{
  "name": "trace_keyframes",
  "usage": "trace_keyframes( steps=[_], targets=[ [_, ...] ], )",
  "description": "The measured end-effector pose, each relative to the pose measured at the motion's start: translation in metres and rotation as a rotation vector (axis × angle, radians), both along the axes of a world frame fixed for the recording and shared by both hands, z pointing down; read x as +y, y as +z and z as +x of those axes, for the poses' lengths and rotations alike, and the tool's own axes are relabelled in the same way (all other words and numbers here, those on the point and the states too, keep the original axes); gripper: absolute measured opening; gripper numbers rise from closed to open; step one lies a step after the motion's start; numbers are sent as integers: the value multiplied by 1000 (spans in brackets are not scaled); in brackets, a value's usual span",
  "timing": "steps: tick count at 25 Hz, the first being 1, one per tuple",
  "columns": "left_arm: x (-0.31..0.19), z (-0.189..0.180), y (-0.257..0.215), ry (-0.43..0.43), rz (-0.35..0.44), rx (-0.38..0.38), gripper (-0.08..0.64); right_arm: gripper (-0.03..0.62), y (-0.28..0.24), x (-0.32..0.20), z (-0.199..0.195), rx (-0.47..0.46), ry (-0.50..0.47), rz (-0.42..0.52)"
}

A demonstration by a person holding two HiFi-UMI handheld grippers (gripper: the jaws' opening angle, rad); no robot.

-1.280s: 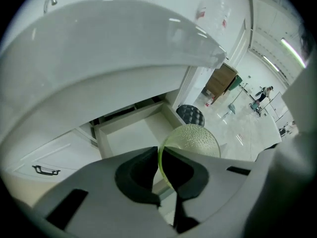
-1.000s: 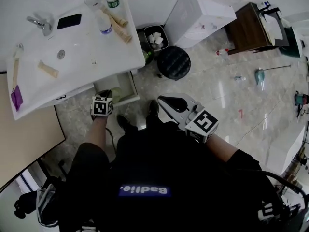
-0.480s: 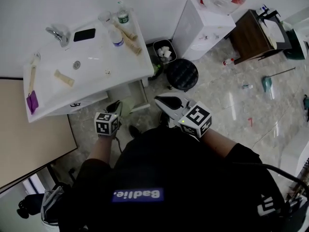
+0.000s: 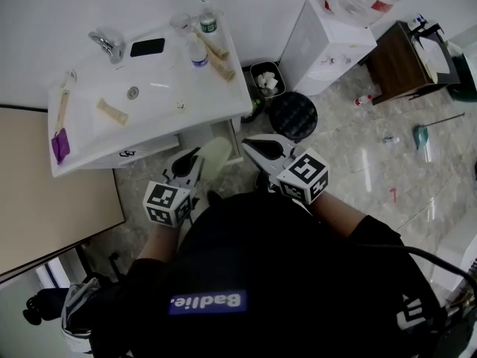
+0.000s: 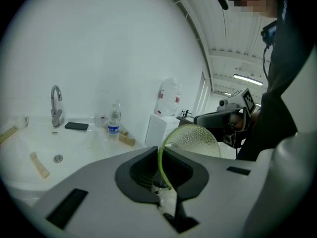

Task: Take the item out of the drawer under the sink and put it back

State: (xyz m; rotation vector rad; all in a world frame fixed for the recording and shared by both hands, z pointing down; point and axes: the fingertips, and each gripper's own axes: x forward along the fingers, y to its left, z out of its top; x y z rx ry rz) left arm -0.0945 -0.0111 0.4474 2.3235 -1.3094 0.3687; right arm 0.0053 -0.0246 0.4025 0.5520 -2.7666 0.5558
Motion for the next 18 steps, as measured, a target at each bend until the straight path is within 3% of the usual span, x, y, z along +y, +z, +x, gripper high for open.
trace_keyframes(
  steps=[9,18],
  targets=[
    [12,-5,-64,-20,146,57,25,2,-2,-4,-12,-7,2,21],
    [25,-2,-76,-8,218,73,25,2,1,3,-18,13,-10,17]
  ],
)
